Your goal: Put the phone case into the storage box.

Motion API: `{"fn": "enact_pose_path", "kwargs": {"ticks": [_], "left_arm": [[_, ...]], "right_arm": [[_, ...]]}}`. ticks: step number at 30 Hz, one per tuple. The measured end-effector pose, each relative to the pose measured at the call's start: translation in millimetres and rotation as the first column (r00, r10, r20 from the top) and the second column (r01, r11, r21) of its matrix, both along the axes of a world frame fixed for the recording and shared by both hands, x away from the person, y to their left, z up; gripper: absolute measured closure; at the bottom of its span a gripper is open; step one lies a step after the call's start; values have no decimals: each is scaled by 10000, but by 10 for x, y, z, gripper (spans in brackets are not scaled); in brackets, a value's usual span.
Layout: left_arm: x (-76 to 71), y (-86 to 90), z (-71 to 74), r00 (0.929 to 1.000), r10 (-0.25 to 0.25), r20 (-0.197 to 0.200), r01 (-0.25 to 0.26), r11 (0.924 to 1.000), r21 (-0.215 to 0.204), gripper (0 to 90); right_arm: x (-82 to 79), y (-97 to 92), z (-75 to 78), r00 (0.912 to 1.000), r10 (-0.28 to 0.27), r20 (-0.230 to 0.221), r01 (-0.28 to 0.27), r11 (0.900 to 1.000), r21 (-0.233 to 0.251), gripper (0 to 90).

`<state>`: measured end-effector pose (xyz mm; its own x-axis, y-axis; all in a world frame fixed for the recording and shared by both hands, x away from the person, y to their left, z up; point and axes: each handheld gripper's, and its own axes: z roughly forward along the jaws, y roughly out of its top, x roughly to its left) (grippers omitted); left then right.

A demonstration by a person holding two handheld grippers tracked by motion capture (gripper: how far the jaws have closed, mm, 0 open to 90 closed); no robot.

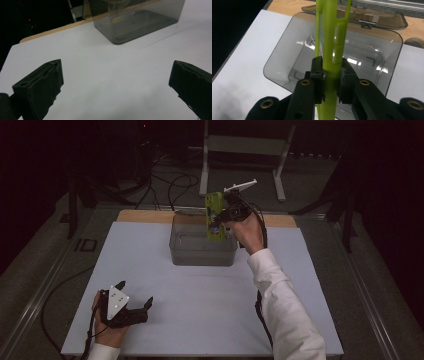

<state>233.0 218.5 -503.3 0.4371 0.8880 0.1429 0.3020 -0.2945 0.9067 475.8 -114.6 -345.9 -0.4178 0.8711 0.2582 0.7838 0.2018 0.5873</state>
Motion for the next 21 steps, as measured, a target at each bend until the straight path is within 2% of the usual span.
{"fn": "enact_pose_path", "kwargs": {"ticks": [21], "left_arm": [[-1,-5,-1,10000,-8,15,8,10000,-15,1]], "right_arm": [[73,-107,-61,9979,-562,-317,555,9982,-230,779]]}}
